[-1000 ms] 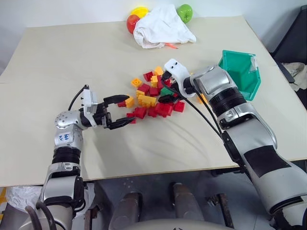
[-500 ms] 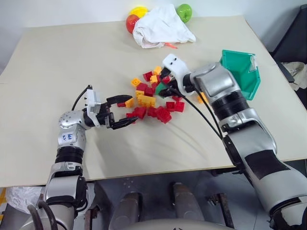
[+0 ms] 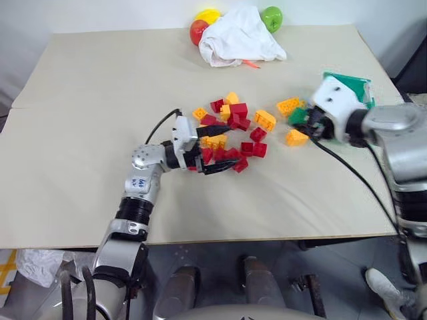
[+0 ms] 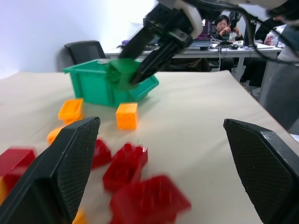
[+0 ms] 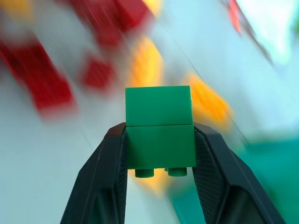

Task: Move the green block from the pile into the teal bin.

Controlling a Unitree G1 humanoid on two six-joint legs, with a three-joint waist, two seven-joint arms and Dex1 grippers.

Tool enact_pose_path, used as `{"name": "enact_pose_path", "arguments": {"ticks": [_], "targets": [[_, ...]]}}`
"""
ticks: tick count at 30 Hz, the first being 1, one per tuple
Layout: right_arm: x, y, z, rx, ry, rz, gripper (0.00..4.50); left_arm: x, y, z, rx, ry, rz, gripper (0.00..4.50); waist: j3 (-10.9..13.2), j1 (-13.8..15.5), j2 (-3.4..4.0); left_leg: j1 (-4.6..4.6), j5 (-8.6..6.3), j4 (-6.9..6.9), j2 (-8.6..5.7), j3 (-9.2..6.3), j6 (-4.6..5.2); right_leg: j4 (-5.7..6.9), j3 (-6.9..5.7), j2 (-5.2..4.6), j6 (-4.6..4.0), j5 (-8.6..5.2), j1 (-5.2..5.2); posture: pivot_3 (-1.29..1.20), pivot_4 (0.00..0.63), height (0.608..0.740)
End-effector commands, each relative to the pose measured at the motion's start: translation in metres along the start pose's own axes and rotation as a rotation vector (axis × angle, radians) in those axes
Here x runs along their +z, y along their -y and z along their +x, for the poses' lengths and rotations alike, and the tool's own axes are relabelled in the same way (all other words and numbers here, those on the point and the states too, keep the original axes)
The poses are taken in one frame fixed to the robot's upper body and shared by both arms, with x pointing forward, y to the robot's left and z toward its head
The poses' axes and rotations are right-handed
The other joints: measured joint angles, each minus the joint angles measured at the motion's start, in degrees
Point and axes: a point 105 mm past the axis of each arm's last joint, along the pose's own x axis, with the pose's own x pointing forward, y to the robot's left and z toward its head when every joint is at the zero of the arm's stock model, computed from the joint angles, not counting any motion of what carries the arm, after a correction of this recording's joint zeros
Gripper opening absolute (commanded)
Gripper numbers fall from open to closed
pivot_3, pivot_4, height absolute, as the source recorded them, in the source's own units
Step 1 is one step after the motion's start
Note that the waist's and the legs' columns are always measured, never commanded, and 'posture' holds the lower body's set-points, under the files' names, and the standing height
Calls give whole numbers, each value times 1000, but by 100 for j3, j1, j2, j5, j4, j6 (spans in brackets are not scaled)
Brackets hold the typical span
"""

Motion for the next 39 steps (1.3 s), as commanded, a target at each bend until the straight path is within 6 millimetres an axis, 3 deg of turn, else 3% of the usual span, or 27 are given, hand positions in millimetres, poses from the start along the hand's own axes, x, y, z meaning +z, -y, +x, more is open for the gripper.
{"name": "enact_pose_path", "arguments": {"ticks": [1,4,8,11,17,20,25,27,30,32,39], "targets": [[0,37,-26,-141,12,-54,1496,15,-8,25,49,12,58,4500,1,3,0,4,0,-1,1,12,2,0,5,0,1,1,0,0,150,740],[-11,55,-29,-192,-6,-54,1496,15,-13,37,94,-1,46,4500,1,7,0,20,0,1,2,32,4,-21,7,1,2,1,14,0,150,740],[-23,72,-14,-222,24,17,1496,13,-21,53,145,-42,33,4500,1,4,0,29,0,-1,3,74,7,-20,21,2,5,3,16,0,150,740],[-36,85,-3,-272,-7,43,2490,15,-20,61,130,-38,37,4500,2,9,0,29,0,-3,4,80,8,-22,24,3,6,4,15,0,150,740],[-34,95,6,-305,14,38,4483,18,-20,66,114,-25,6,4500,2,12,1,22,-1,-16,5,79,10,-23,21,2,9,6,12,0,150,740],[-24,92,4,-288,52,21,4483,20,-23,60,107,-26,-31,4500,2,13,1,19,-3,-19,5,78,13,-31,20,2,10,6,11,0,150,740],[-9,60,-5,-146,169,43,4483,28,-27,36,69,6,-105,4500,2,13,1,15,-4,-15,11,74,12,-31,14,5,12,7,11,0,150,740],[-11,38,-11,-88,227,69,4483,35,-33,11,49,12,-86,4500,2,16,1,14,-4,-12,14,72,12,-30,11,6,11,7,11,0,150,740],[-17,-15,-26,100,348,146,4483,35,-54,-39,130,-27,-127,4500,2,21,2,12,-5,-10,19,61,10,-27,6,7,11,7,12,0,150,740],[-19,-39,-36,191,404,182,4483,32,-60,-58,183,-46,-147,4500,3,7,3,14,-6,-9,22,45,9,-26,5,11,11,7,13,0,150,740],[-47,-83,-53,327,450,276,4483,16,-59,-131,260,-168,-129,4500,3,28,-1,24,-13,39,11,22,24,-22,15,9,20,21,43,0,150,740]]}}
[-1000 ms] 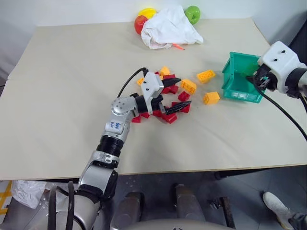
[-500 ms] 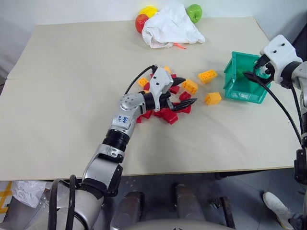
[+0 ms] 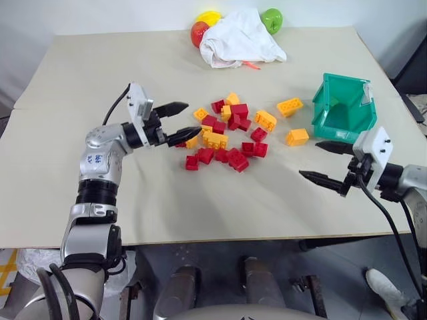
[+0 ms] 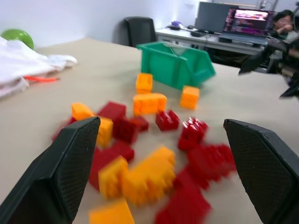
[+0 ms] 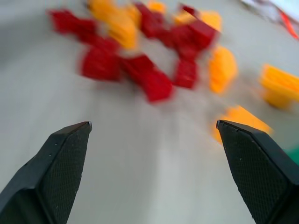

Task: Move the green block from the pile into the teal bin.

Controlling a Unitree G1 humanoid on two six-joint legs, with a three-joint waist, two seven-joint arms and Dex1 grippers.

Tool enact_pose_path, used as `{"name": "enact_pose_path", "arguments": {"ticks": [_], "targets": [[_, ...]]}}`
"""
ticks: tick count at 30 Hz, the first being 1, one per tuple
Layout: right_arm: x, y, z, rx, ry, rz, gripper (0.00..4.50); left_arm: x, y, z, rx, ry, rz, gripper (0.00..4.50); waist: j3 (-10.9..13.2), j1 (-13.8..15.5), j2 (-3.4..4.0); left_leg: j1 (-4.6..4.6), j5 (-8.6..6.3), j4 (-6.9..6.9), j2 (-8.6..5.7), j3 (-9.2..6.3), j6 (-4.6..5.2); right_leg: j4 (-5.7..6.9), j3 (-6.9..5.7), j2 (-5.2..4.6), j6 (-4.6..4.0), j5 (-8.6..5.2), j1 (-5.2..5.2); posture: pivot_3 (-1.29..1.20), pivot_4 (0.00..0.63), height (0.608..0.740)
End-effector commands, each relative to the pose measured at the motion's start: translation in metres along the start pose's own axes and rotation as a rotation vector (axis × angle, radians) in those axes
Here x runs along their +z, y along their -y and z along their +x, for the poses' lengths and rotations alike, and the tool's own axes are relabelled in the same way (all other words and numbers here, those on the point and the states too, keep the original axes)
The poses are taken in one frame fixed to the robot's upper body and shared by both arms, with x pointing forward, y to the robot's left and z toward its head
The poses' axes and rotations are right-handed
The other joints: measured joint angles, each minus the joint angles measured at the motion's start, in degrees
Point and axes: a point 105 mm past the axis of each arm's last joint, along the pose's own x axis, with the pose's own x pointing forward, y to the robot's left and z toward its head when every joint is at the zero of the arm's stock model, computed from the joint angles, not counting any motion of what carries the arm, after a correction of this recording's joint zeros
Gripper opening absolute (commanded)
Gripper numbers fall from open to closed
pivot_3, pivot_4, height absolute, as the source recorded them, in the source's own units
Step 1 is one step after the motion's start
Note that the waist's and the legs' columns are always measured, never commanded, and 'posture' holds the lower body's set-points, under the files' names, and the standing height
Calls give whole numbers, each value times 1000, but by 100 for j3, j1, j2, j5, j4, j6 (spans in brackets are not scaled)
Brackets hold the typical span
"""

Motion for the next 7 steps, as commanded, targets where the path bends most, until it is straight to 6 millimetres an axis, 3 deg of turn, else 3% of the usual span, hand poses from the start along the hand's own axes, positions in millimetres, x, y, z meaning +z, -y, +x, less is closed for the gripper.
{"name": "enact_pose_path", "arguments": {"ticks": [1,7], "targets": [[-4,-9,-9,22,47,-9,4483,-1,-12,-36,67,-32,41,4500,1,-6,-1,4,0,-1,1,-1,0,-1,-1,2,-1,0,3,0,150,740],[-17,-11,-5,-5,60,-35,4483,-7,-16,-66,138,-44,7,4500,1,-11,-1,6,-1,10,12,1,1,5,3,-1,-2,1,2,0,150,740]]}}
